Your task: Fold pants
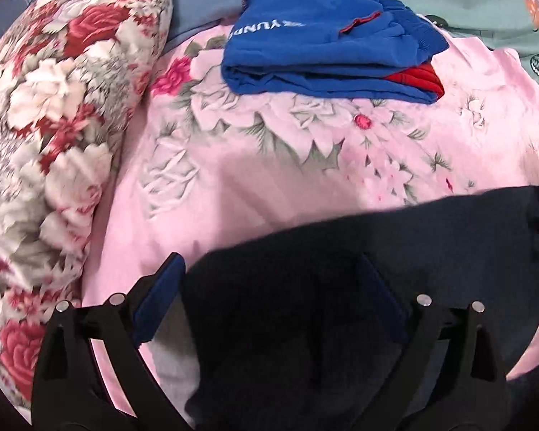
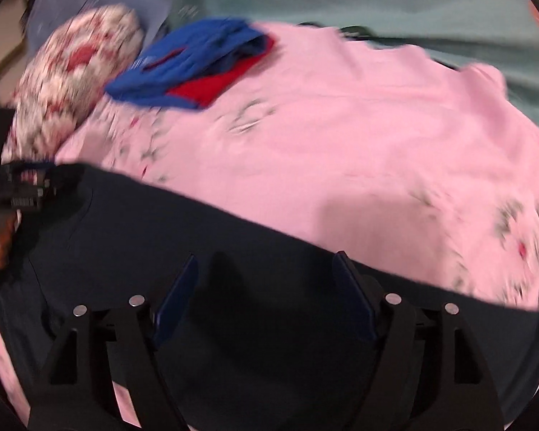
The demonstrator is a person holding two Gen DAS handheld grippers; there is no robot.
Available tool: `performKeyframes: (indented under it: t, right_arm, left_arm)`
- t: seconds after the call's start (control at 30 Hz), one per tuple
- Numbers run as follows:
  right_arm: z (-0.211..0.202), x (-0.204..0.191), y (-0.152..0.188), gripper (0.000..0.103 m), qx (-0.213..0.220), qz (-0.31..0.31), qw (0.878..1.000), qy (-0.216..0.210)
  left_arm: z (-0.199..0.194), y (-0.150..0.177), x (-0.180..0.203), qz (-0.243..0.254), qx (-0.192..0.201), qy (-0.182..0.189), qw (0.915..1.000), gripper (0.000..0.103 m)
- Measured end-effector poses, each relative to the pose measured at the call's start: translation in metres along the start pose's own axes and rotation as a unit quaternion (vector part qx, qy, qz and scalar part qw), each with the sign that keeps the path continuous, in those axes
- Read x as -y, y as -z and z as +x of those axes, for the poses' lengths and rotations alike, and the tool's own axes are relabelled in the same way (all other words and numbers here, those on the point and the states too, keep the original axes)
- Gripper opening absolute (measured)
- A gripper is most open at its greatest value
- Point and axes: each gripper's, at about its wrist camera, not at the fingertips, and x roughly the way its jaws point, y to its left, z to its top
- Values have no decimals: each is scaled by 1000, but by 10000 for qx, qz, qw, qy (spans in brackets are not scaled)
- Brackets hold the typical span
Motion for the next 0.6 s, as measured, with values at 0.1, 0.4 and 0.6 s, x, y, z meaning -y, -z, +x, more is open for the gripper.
performKeyframes:
  t: [0.1, 0.4, 0.6]
  right_arm:
    - [11, -10, -6, 84, -36, -490, 9983, 305]
    - [16, -1, -16, 54, -359, -953, 9947, -156]
    - [10, -16, -16, 9, -390, -947, 9937, -452]
  left_arm:
    - [2, -2, 3, 258, 56, 249, 9993, 95]
    - [8, -9, 4, 568, -241, 1006, 9930, 49]
    - [-1, -13, 14, 723, -193, 922, 9929, 22]
